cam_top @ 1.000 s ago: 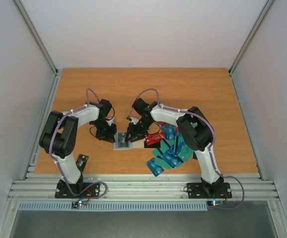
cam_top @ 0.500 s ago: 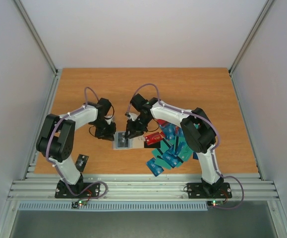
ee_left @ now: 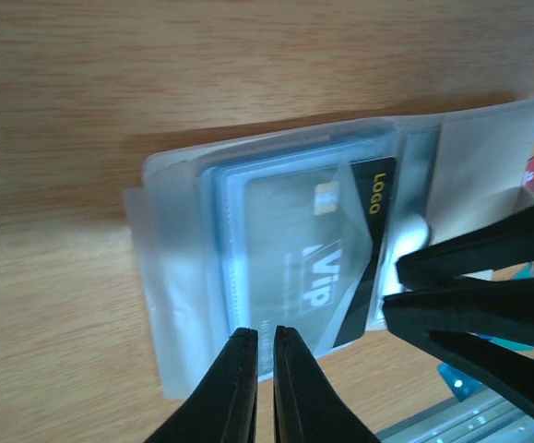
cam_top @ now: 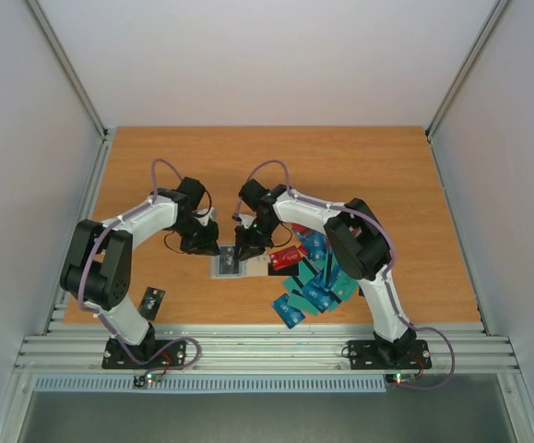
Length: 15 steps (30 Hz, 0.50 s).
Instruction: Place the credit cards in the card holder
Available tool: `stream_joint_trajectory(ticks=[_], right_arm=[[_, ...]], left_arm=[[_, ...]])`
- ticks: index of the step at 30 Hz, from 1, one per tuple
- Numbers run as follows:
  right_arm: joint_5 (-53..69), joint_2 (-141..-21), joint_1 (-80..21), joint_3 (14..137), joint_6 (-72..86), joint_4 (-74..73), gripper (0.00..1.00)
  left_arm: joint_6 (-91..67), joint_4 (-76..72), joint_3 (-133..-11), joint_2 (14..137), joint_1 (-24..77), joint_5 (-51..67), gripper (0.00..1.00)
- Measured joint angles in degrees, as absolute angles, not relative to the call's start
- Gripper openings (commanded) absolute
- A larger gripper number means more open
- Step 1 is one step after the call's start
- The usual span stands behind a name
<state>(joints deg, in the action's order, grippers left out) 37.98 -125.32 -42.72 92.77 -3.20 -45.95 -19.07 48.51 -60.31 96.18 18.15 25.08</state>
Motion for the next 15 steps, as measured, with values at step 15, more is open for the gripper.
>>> stream_joint_trajectory(ticks=[15], right_arm=[[37.8,-127.92,-42.68,92.77,-4.05,-45.89,0.04]], left_arm=[[-19.92,45.06,-60.27,97.36,18.13,29.19,0.09]])
